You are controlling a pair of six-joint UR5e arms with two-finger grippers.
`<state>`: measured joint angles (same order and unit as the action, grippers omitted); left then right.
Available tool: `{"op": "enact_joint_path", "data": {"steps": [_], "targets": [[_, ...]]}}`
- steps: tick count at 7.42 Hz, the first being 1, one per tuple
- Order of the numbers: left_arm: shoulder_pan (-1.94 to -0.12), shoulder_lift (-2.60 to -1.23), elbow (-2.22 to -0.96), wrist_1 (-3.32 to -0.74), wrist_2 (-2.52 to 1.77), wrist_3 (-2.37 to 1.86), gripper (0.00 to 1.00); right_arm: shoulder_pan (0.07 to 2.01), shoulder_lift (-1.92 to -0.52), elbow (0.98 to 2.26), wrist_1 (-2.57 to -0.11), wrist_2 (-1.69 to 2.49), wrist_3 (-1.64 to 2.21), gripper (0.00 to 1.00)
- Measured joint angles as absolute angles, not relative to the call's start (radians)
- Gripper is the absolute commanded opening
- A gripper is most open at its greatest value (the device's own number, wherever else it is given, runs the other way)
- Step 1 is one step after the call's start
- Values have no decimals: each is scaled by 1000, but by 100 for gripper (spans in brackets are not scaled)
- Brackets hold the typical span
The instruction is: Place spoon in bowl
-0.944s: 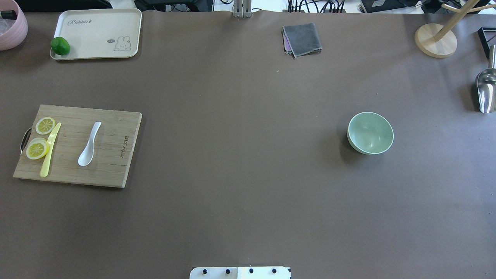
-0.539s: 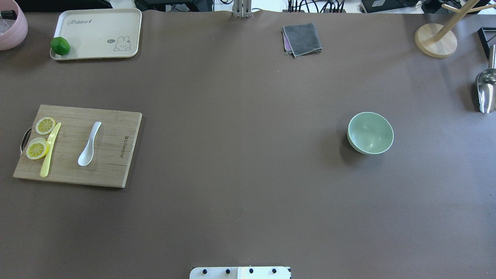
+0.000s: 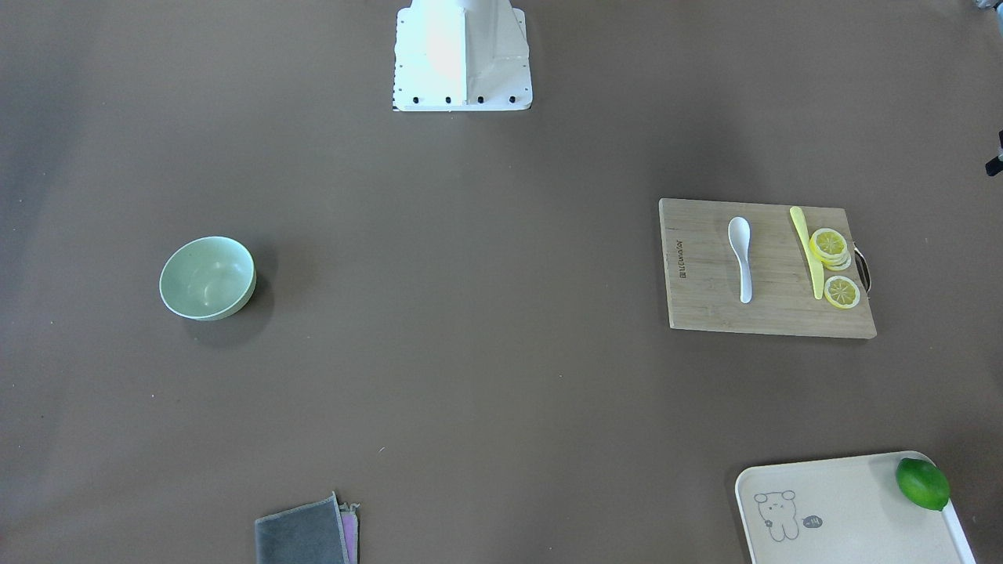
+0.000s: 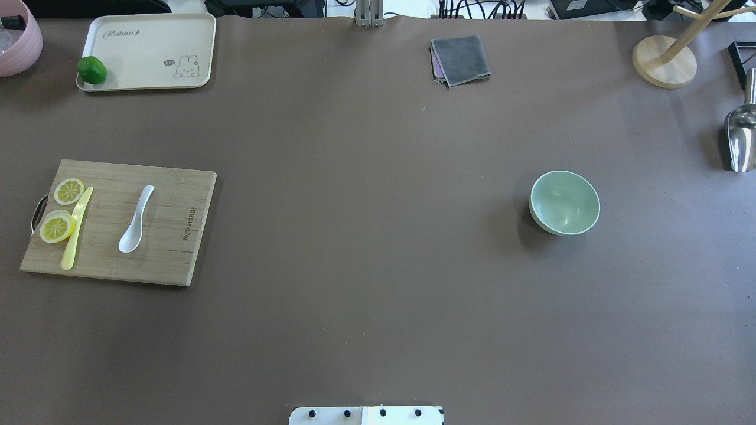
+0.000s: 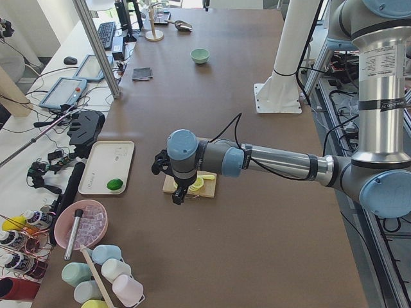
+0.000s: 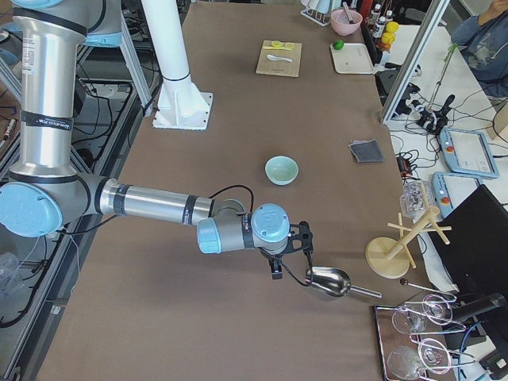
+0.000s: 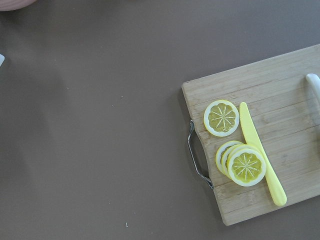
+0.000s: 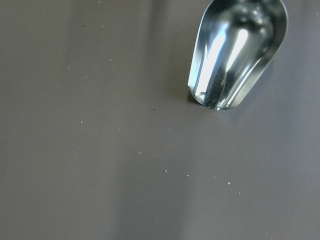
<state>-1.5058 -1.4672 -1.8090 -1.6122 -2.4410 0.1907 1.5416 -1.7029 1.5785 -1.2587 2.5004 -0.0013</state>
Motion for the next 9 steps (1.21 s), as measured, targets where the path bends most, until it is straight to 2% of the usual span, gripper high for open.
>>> {"op": "enact_joint_path", "data": {"steps": [3,4,9], "targets": [[-1501,-1476,-1821,-1671,-2440,61,97,1477,-1664,1601,-1257,2531,90,99],[-1478,-1486,-1830,-1706,-2436,-33,97,1430,-1635,1619,-1256,2524,180,88],[-1226,-1626,-1841,-1782,-2354,-455,97,1118,-1448,1691,-1253,2325,543,80]]}}
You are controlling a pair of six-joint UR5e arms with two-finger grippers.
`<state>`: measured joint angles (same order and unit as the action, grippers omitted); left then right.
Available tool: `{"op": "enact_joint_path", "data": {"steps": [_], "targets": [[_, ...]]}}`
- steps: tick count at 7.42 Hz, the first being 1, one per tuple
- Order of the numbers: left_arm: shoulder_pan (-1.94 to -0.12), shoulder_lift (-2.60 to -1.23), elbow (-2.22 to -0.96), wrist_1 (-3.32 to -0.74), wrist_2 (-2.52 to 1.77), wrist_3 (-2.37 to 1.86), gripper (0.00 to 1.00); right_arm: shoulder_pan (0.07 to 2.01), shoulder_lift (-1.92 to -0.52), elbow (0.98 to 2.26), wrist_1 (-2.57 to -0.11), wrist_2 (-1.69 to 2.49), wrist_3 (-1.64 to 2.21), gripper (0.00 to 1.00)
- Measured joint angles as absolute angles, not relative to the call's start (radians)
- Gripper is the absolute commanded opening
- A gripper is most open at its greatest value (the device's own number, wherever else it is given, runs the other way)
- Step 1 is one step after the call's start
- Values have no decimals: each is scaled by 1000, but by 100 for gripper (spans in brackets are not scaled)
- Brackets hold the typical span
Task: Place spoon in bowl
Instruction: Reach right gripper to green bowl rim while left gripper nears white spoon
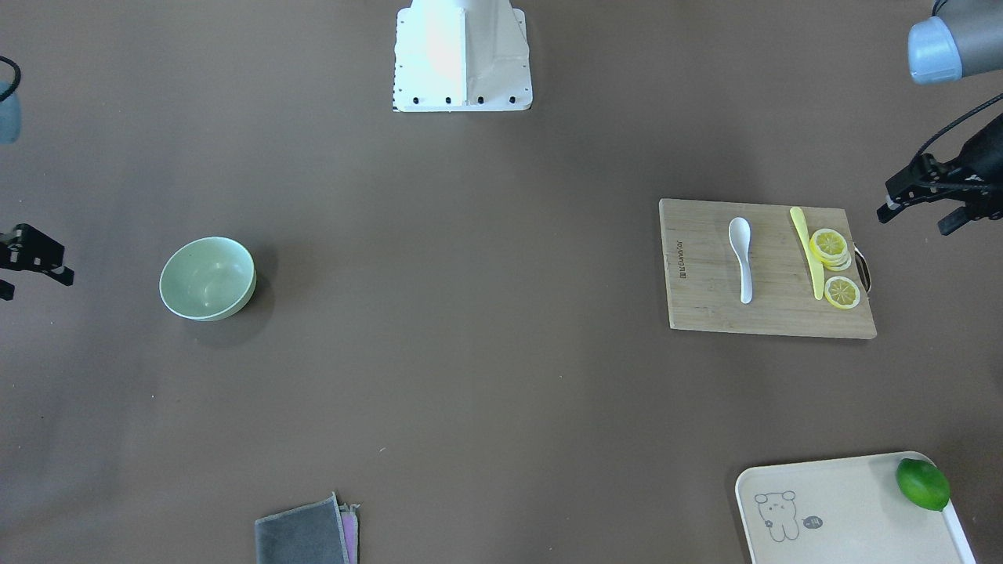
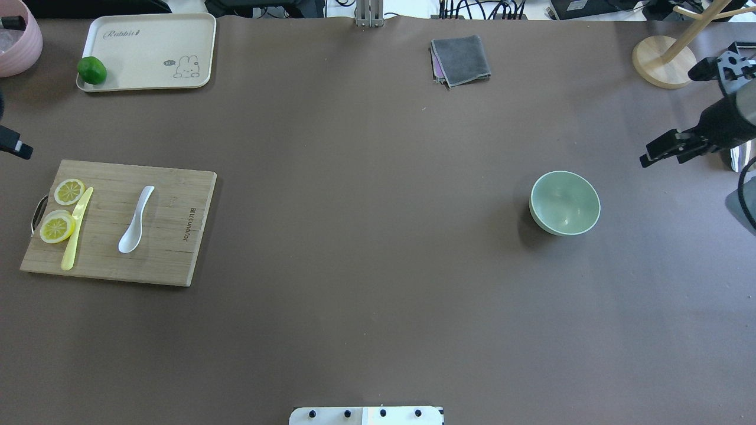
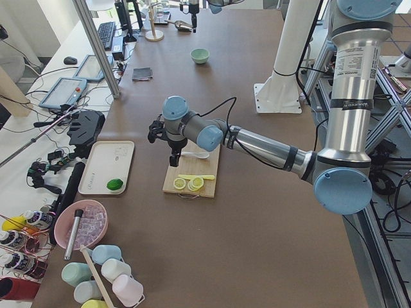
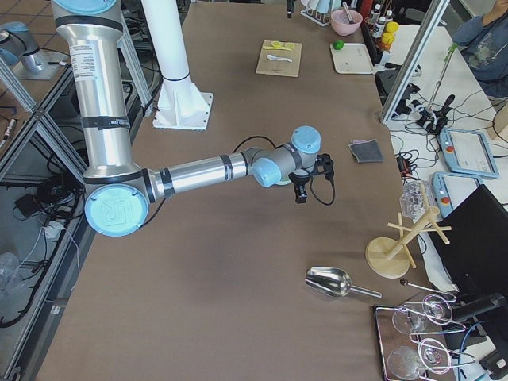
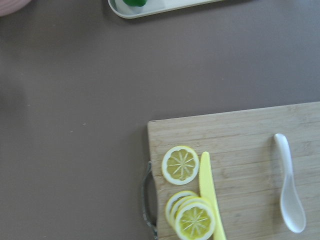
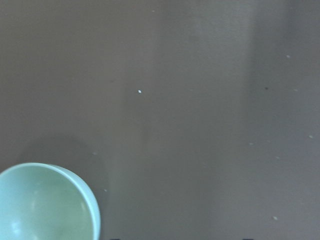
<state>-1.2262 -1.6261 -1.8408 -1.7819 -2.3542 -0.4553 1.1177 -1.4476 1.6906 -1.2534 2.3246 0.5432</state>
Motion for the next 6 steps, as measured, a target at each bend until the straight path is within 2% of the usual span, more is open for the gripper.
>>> {"op": "enact_joint_path", "data": {"steps": [1,2,3,4,5,6], "targets": [[-1191,-1656,-1837,-1782,-2332,-487,97,1057,-1428,1696,-1232,2287,609,79],[-1165,-1684,-1831,-1782,-2322,-514,97,992,-1419,1691,-1178,2239,678,70],[-1147,-1704,-1825,-1782,-2318,-543,97,938,-1415,1682,-1127,2190,731,53],[-1134,-1715,-1822,-1782,-2317,-566,97,906,-1414,1675,-1102,2163,757,41],[-1127,-1719,-1821,-1782,-2317,-578,97,889,-1414,1665,-1093,2150,766,35],[-1124,-1721,-1821,-1782,-2317,-582,97,880,-1415,1654,-1090,2146,765,24]]}}
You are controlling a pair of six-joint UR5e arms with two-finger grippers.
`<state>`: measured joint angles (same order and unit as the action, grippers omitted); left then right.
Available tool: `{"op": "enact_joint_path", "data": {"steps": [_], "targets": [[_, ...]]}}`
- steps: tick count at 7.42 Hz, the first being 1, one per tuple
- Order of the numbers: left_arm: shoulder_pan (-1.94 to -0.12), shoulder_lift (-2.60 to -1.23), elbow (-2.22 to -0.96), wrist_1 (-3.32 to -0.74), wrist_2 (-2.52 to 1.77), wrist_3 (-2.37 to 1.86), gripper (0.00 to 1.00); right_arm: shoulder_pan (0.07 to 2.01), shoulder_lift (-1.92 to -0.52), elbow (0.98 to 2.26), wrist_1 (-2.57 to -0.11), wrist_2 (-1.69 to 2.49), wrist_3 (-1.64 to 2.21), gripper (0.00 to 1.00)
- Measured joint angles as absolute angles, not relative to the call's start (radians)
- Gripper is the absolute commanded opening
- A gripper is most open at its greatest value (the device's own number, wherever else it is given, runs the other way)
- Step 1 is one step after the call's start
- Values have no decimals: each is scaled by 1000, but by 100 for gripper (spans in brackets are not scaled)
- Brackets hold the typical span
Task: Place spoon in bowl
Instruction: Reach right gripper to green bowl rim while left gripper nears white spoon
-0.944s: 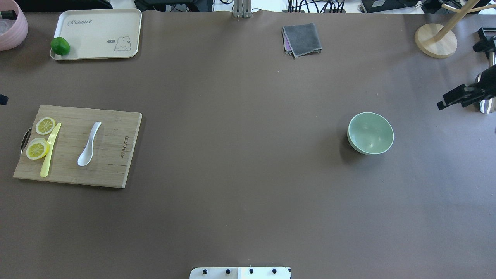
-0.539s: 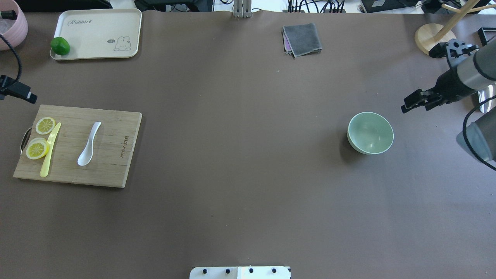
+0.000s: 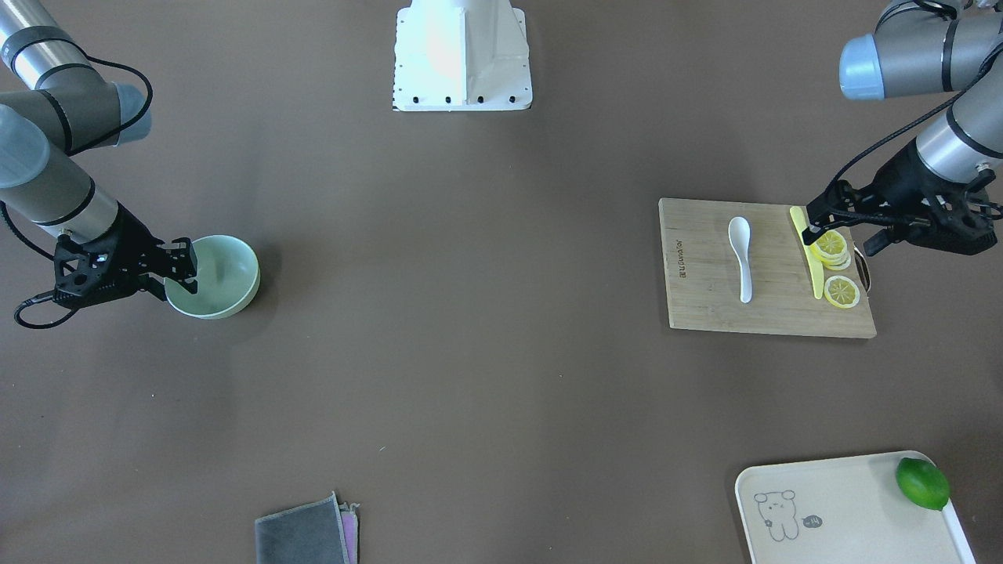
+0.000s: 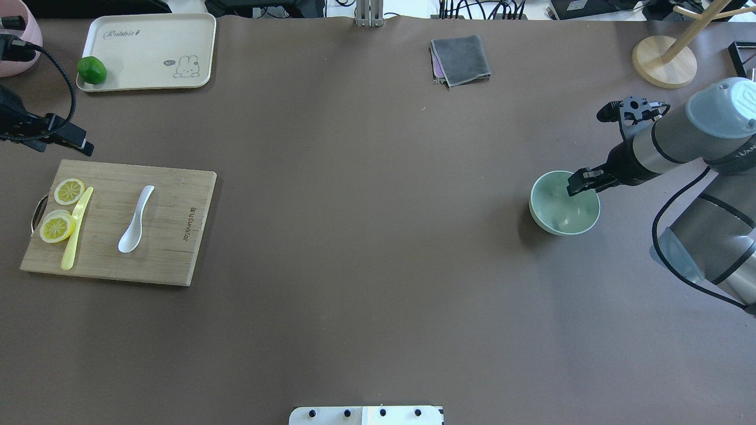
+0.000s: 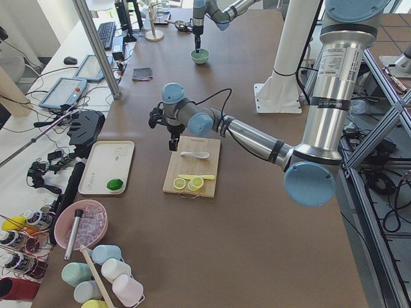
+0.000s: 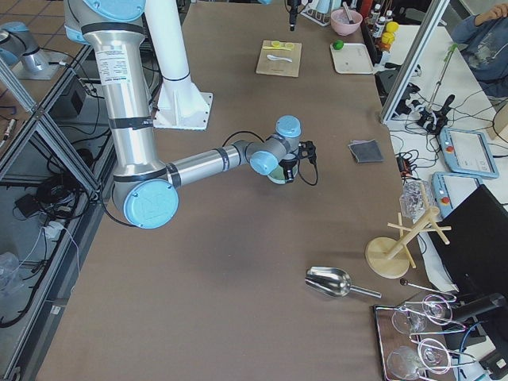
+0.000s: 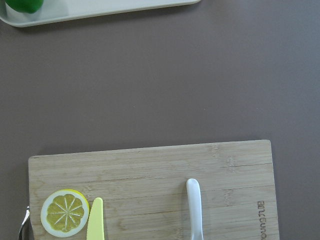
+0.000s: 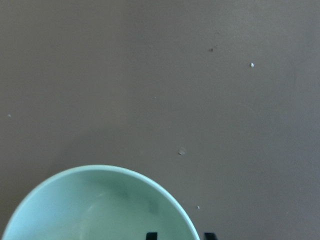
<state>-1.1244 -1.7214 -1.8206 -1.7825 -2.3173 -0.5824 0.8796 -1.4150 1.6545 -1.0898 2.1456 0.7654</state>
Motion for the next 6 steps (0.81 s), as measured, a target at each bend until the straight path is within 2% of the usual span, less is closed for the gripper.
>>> {"op": "enact_joint_path", "data": {"steps": [1,4,6], "targets": [[-1123,-1722,-1820,-1783,-2318,-590,97,876,-1416,1648,-1089,2144,763,0],[-1110,-1731,-1800,-1784,-2305,-615,92,875,-1413,1651,-1093,2146,773,0],[-1061,-1744,-1769,-1786,-2237,-620,80,871,-1379,1655,-1098,2149,834,0]]}}
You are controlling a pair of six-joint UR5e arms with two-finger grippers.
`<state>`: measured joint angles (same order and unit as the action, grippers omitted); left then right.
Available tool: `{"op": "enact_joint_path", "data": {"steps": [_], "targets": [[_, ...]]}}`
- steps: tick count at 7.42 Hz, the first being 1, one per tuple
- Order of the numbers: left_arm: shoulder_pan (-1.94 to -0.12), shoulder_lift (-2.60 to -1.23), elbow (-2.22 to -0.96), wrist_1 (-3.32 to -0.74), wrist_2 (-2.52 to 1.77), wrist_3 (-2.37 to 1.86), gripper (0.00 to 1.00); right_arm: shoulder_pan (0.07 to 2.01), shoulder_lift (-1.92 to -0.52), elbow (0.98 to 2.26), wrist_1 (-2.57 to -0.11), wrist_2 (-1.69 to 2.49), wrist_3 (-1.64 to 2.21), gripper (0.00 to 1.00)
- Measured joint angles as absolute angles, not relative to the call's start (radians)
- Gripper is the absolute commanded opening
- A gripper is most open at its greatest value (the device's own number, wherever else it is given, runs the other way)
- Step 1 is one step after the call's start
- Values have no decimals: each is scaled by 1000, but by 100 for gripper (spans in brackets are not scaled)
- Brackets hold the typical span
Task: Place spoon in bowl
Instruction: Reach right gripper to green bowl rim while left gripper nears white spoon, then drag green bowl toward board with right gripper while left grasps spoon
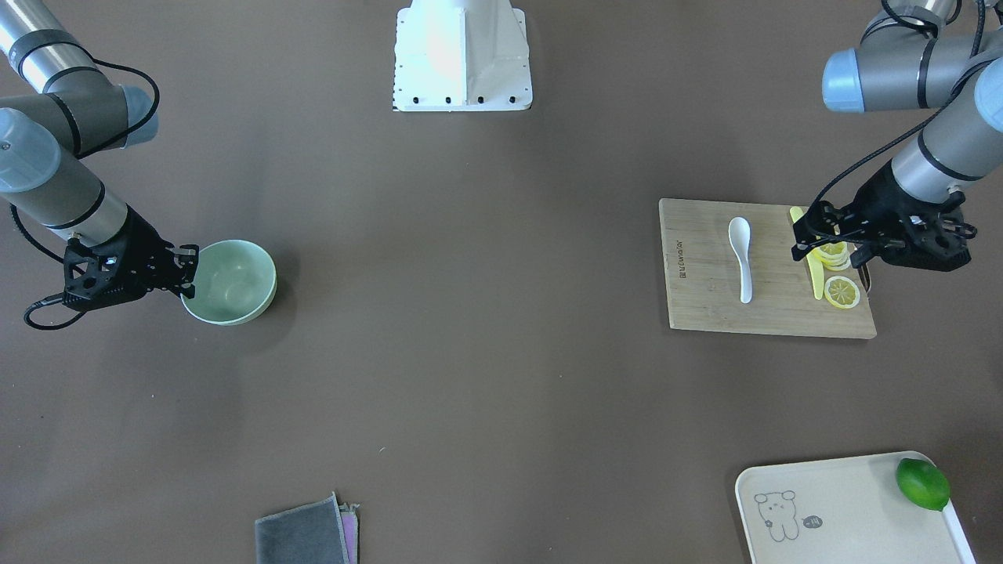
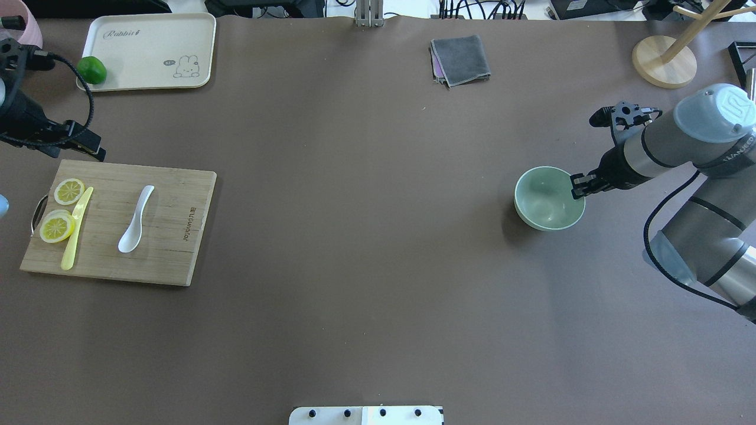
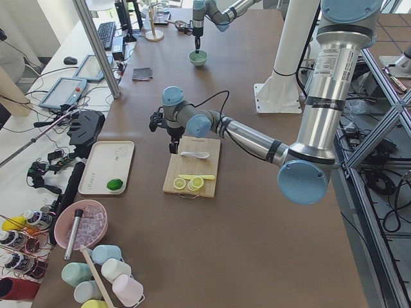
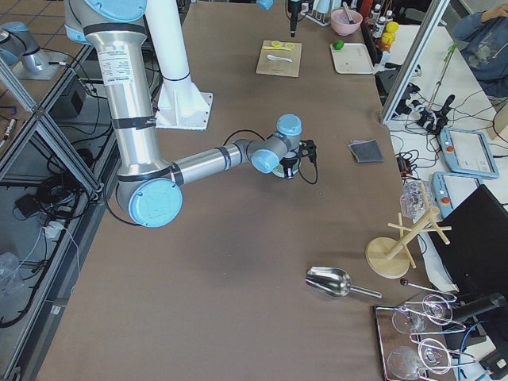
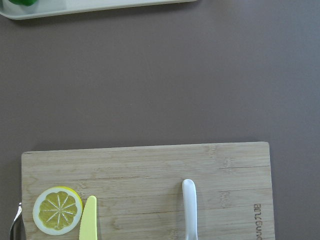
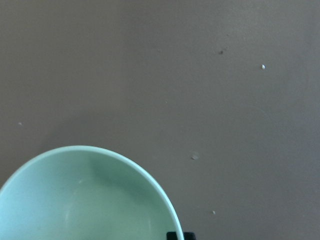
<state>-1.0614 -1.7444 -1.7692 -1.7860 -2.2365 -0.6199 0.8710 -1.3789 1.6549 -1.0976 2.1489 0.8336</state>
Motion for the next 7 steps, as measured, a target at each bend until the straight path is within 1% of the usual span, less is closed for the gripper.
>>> {"op": "enact_joint_path", "data": {"steps": [2,5,6,7], "targets": [[-1010,-1756,-1733,-1788,-2212,-622,77,826,-1303,1660,-1099,2140,990,0],[-931,-1795,-1665,-1790,-2200,-627,76,679,-1166,1649,-1100,2038,1210,0],[-909,-1802,-1653,-1795,-2196,-631,74,633,-1132,1643,-1100,2000,1257,0],[-892,-1807,-1637,-1810,-2195,-636,64,598,-1110,1640,-1100,1974,1282,0]]}}
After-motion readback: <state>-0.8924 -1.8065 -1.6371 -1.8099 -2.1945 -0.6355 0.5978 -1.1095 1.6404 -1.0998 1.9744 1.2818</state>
